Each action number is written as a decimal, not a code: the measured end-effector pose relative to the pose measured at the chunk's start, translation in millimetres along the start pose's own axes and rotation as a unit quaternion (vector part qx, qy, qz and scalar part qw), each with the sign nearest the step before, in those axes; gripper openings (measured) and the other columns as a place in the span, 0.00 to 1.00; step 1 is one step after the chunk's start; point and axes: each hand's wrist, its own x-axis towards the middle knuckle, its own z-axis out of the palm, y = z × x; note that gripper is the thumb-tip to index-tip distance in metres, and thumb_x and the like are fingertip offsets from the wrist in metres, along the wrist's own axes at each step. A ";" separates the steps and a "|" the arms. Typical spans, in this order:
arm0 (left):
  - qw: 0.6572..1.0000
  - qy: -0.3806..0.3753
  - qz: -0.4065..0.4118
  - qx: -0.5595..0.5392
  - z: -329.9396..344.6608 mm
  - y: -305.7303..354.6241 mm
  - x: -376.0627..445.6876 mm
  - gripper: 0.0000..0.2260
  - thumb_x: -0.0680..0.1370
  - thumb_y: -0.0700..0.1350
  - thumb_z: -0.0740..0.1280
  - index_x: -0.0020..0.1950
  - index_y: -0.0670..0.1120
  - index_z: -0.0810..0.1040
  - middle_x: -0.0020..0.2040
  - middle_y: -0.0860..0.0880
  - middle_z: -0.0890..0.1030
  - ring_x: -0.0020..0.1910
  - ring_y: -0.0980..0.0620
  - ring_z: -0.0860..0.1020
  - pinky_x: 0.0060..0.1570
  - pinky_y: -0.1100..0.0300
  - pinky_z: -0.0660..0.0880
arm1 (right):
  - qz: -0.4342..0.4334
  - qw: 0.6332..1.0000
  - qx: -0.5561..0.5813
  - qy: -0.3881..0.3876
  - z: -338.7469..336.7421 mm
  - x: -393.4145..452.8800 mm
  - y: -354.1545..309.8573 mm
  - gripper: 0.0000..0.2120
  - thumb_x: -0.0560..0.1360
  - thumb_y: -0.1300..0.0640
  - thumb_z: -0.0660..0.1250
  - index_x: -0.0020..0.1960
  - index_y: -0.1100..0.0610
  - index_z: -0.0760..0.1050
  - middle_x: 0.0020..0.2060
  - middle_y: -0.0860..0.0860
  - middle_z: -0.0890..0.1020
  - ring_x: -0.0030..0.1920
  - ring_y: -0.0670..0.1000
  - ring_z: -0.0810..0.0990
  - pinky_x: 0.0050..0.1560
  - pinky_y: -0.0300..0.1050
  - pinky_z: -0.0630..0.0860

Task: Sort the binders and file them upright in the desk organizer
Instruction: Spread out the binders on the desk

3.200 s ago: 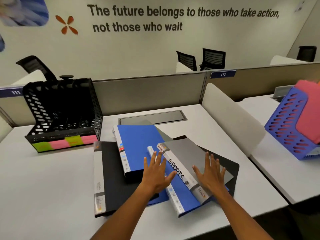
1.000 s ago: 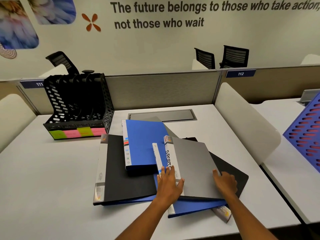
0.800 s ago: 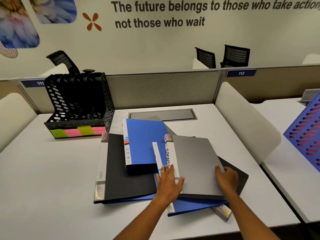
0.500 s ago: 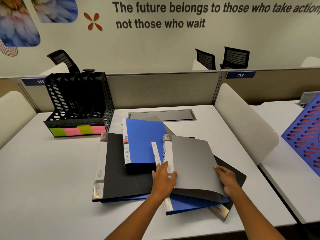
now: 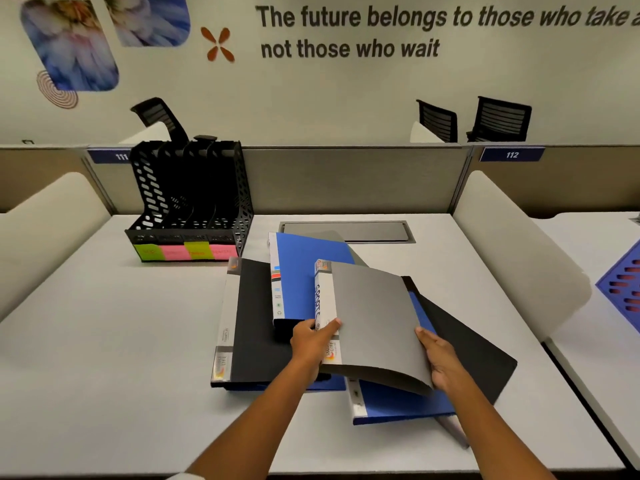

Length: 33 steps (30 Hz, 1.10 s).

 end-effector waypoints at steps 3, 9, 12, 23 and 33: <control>1.000 -0.009 0.000 -0.027 -20.0 -0.5 1.9 0.10 0.74 0.48 0.74 0.49 0.44 0.79 0.51 0.45 0.84 0.41 0.48 0.85 0.34 0.59 0.80 | -0.052 0.995 -0.081 0.029 10.2 -2.0 -0.1 0.17 0.78 0.52 0.67 0.63 0.59 0.77 0.57 0.57 0.81 0.57 0.59 0.79 0.60 0.57 0.76; 0.998 -0.001 0.037 -0.053 -58.3 3.7 -0.8 0.10 0.75 0.47 0.72 0.53 0.46 0.78 0.52 0.49 0.83 0.44 0.48 0.84 0.35 0.59 0.81 | -0.117 0.976 -0.177 0.038 42.0 -16.3 -2.9 0.13 0.78 0.52 0.67 0.58 0.59 0.80 0.55 0.56 0.81 0.54 0.57 0.78 0.58 0.55 0.76; 0.997 -0.008 0.065 -0.049 -83.4 6.4 -3.3 0.12 0.75 0.45 0.72 0.57 0.42 0.79 0.54 0.47 0.83 0.44 0.50 0.85 0.39 0.57 0.82 | -0.125 0.977 -0.170 0.020 64.9 -32.4 -0.2 0.08 0.78 0.55 0.67 0.52 0.58 0.80 0.52 0.56 0.82 0.50 0.55 0.79 0.50 0.51 0.75; 0.986 0.048 0.159 0.015 -212.4 2.4 -32.2 0.13 0.71 0.47 0.76 0.51 0.43 0.81 0.50 0.48 0.84 0.46 0.48 0.84 0.48 0.49 0.82 | -0.126 0.984 -0.117 -0.043 163.5 -110.4 30.8 0.04 0.77 0.58 0.68 0.48 0.58 0.80 0.43 0.50 0.83 0.44 0.49 0.81 0.40 0.41 0.75; 0.982 0.092 0.166 0.011 -361.2 -30.8 -49.7 0.10 0.72 0.48 0.76 0.50 0.46 0.82 0.50 0.49 0.85 0.46 0.49 0.84 0.49 0.48 0.82 | -0.110 0.979 -0.144 -0.094 274.6 -171.1 92.9 0.09 0.77 0.57 0.68 0.56 0.59 0.80 0.50 0.56 0.83 0.46 0.55 0.80 0.45 0.50 0.77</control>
